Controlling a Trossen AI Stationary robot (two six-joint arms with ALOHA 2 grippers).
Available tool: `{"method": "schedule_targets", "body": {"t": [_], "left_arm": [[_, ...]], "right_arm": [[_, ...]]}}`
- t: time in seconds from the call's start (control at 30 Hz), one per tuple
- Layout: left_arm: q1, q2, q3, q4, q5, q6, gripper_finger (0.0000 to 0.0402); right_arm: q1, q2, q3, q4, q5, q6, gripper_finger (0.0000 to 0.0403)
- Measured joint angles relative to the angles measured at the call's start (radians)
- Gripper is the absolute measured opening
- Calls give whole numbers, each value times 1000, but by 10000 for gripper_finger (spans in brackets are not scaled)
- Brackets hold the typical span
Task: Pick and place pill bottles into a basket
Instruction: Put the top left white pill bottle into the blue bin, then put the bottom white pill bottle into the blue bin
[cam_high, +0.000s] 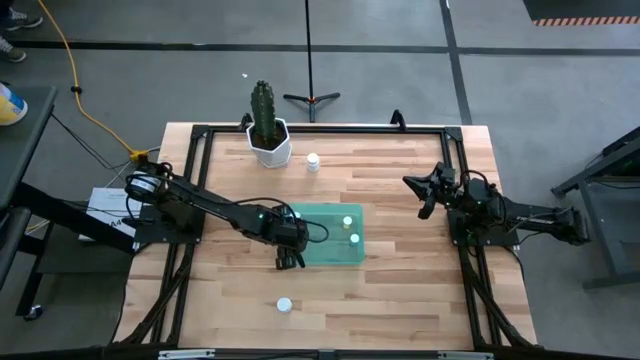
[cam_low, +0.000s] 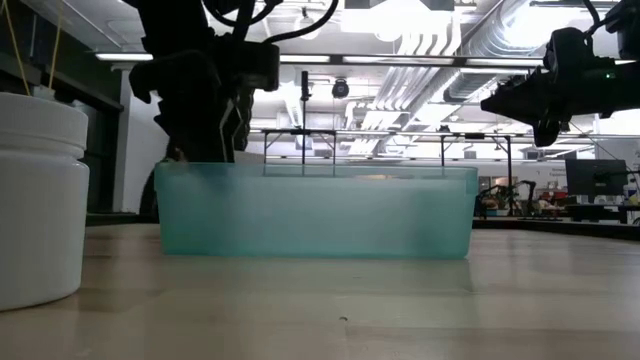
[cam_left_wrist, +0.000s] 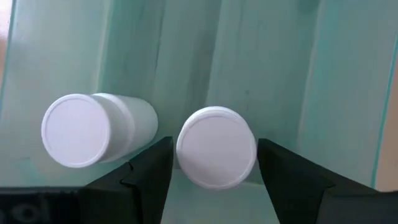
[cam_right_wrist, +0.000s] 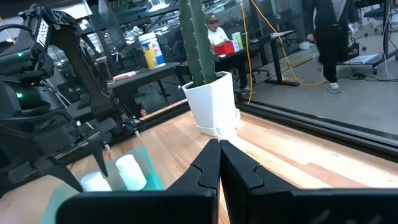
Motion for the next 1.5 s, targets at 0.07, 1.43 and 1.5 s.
{"method": "schedule_targets", "body": {"t": [0.07, 1.43, 1.5], "left_arm": [[0, 0, 0, 0, 4, 0, 277], [-361, -6, 535, -348, 187, -49, 310], [-386, 2, 515, -308, 188, -52, 319]], "right_arm": [[0, 0, 0, 0, 0, 0, 0], [0, 0, 0, -23, -53, 113, 0], [0, 0, 0, -33, -53, 108, 0]]}}
